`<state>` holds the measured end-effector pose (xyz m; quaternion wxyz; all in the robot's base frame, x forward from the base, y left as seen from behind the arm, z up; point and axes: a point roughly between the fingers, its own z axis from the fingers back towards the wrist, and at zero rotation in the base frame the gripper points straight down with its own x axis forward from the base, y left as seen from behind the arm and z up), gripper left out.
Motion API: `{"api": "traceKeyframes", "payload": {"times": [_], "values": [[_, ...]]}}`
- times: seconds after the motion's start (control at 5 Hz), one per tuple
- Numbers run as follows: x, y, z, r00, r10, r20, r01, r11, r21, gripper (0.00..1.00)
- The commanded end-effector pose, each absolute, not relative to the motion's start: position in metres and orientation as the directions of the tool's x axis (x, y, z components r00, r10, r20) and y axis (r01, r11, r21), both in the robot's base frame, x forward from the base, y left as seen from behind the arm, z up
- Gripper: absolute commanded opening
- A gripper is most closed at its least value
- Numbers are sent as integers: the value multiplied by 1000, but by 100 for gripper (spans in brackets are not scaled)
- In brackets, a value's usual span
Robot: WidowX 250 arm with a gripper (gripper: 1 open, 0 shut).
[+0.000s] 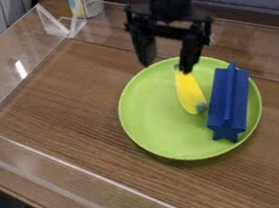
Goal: Remove the banana from inside the green plate and put it on the table
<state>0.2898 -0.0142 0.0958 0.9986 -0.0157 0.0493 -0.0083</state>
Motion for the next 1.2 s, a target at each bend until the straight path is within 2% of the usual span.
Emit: {"api": "traceKeyframes", "payload": {"times": [0.0, 0.4, 0.6, 0.8, 1.0], "values": [[296, -21, 90, 999, -28, -41, 27, 999, -44, 100], [305, -34, 67, 999, -44, -17, 43, 997, -57, 100], [309, -38, 62, 999, -47, -13, 46, 997, -58, 0], [311, -41, 73, 999, -50, 10, 50, 996, -67, 0], [313, -41, 83, 998, -52, 26, 54, 996, -74, 100]]}}
